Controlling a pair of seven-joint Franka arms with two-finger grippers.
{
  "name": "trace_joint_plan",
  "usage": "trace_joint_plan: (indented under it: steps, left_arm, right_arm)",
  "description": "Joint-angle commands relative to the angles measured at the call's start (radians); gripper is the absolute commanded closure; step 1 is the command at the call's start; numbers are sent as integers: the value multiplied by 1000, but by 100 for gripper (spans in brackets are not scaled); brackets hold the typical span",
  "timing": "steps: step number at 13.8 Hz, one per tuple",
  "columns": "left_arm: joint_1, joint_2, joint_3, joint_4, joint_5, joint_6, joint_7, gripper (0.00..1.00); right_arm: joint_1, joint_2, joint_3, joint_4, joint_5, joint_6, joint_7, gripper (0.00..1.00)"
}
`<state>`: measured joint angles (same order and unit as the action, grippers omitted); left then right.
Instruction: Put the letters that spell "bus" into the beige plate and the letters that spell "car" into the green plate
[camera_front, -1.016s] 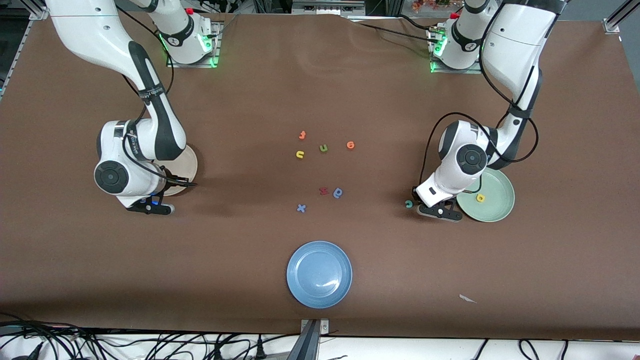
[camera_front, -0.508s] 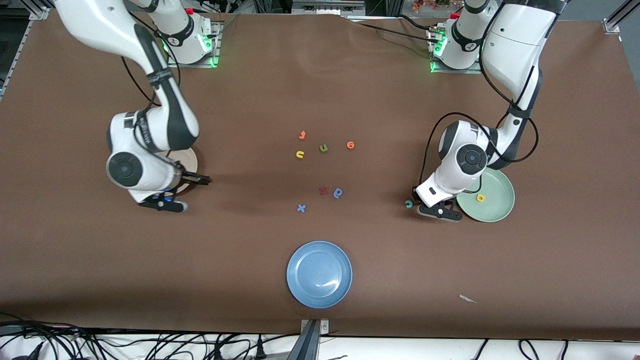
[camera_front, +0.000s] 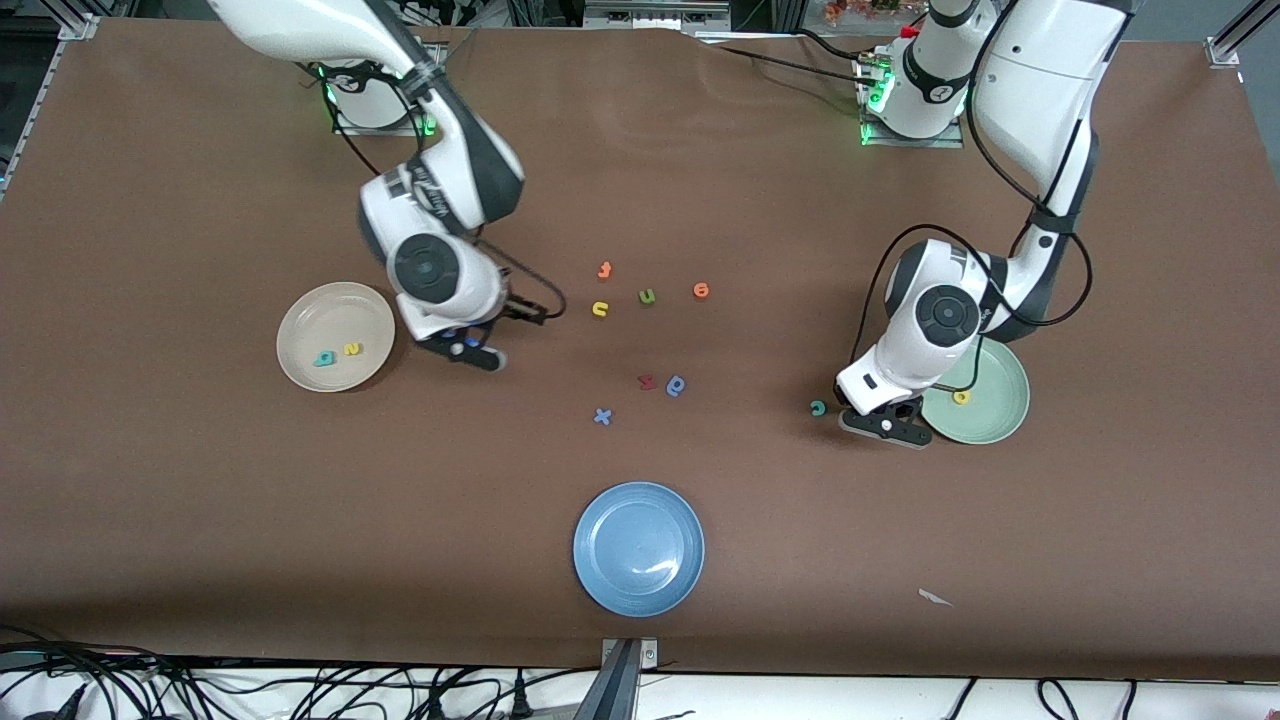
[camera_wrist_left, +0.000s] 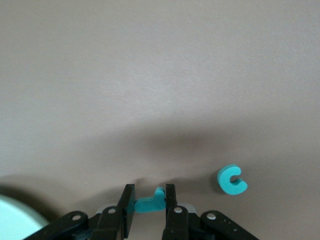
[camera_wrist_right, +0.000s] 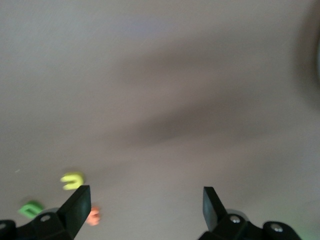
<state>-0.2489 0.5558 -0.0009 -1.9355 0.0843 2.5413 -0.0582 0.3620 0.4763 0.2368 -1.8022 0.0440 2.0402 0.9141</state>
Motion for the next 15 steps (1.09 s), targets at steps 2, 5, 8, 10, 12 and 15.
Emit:
trace_joint_plan:
  steps: [2, 5, 8, 10, 12, 15]
  left_arm:
    - [48, -79, -2, -6, 70, -84, 50, 87]
    - [121, -103, -2, -3, 74, -95, 196, 87]
    - [184, -111, 10, -25, 74, -96, 311, 86]
    - [197, -106, 21, -58, 60, -95, 325, 82]
    - [204, -96, 22, -80, 57, -89, 314, 78]
    - [209, -93, 22, -85, 3, -90, 313, 25]
  right_arm:
    - [138, 68, 10, -2, 8, 144, 228, 1]
    - [175, 123, 9, -12, 4, 270, 267, 1]
    - [190, 127, 10, -14, 4, 281, 292, 1]
    - [190, 127, 10, -14, 4, 282, 293, 1]
    - [190, 127, 10, -16, 4, 282, 293, 1]
    - [196, 128, 10, -17, 4, 287, 293, 1]
